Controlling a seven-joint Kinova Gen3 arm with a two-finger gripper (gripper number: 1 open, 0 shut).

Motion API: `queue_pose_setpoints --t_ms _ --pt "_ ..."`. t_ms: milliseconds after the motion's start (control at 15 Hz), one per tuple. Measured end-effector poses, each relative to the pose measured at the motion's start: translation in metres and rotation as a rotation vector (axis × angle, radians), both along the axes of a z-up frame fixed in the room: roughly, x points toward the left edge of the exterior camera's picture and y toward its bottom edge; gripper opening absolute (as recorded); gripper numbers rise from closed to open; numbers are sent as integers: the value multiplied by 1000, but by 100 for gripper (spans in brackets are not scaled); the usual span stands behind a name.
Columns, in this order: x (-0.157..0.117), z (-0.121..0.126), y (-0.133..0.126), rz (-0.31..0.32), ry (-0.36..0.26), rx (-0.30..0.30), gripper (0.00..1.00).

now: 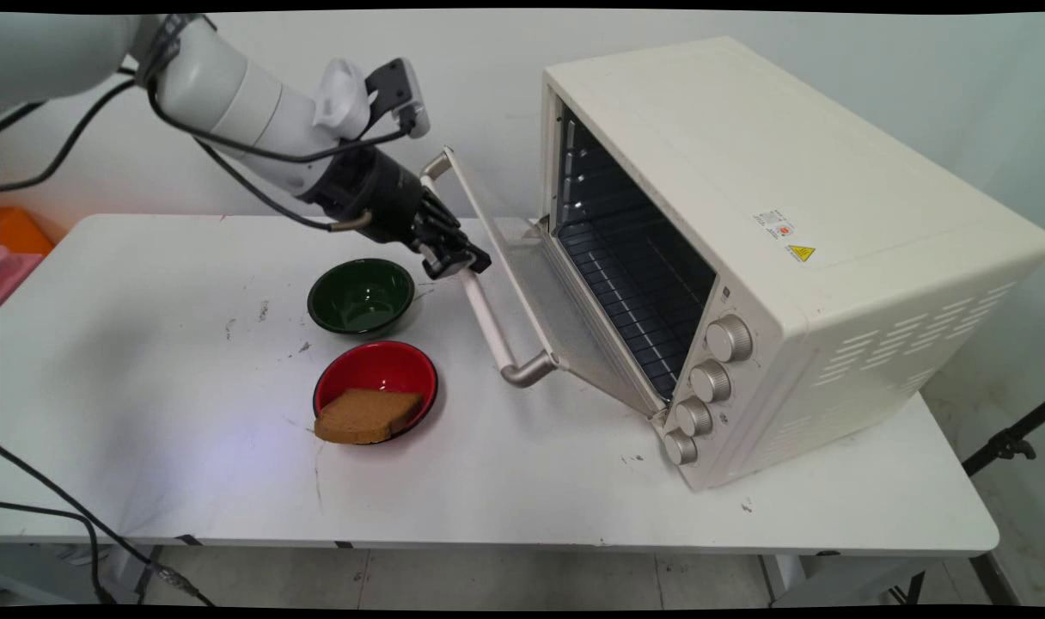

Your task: Open the oven

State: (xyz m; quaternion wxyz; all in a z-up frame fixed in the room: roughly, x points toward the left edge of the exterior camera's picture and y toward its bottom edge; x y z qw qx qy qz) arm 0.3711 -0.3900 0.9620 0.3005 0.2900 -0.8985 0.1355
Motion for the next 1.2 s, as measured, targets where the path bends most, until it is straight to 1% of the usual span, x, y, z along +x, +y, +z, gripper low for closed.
queue_pose_setpoints --t_ms 333,733,1200 --pt "12 -24 3 -15 15 -11 0" --pt "27 -52 10 -17 38 -4 0" --pt "39 -75 14 -12 55 2 0"
